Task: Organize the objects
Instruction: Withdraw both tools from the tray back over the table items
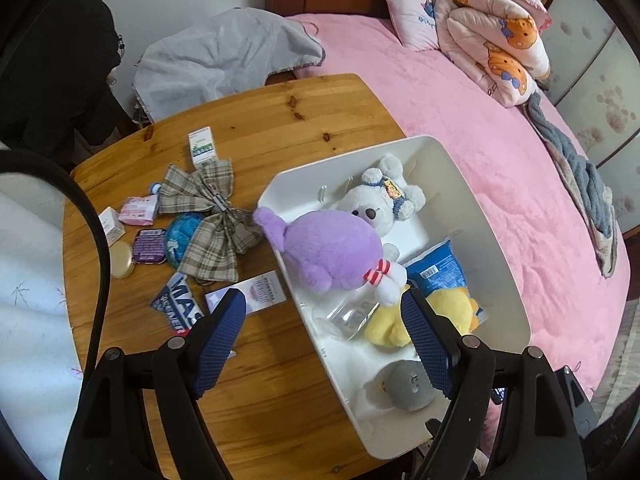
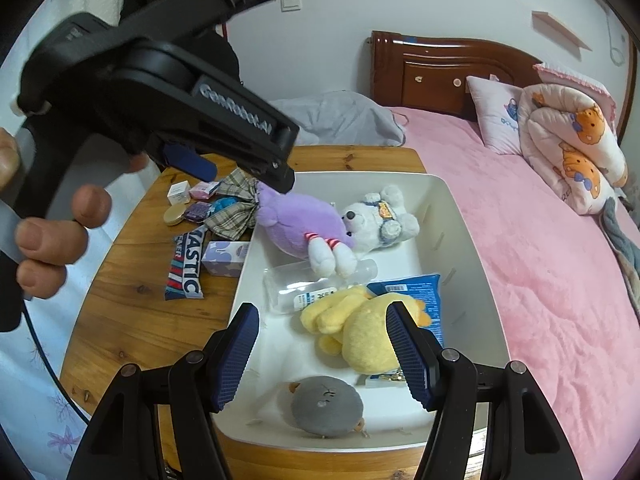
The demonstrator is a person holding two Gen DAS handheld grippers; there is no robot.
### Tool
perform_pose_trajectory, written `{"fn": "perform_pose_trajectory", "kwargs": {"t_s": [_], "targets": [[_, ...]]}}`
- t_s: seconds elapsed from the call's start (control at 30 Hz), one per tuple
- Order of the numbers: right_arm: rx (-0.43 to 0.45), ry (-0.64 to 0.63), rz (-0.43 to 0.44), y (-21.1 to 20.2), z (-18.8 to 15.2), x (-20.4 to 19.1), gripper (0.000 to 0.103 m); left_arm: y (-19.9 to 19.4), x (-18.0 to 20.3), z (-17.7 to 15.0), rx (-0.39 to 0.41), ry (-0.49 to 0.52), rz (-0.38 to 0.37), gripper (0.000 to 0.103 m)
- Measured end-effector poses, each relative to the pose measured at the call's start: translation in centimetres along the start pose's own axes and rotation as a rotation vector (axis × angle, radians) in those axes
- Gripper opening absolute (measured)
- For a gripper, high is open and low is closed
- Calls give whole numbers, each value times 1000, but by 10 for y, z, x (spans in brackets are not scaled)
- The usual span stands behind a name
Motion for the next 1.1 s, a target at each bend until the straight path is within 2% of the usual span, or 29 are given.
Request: {"fn": "perform_pose_trajectory", "kwargs": {"t_s": [0.4, 0.67, 1.1], "targets": [[-6, -41, -4, -1, 4, -23, 67, -28, -45, -23, 58, -52, -17, 83], [-14, -65, -11, 0, 9, -36, 67, -48, -89, -37, 100, -128, 0, 83], [2, -95, 18, -4, 38, -54, 67, -73, -158, -52, 174, -234, 26, 83]]}}
Point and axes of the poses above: each gripper's, at about its wrist camera, not at the fingertips, and y roughly the way its jaws point, x to its right, z to its top, the point moved 1 cm from there along y, roughly the way its jaws point, and after that the axes turned 9 degrees about -x, right-handed, at the moved point
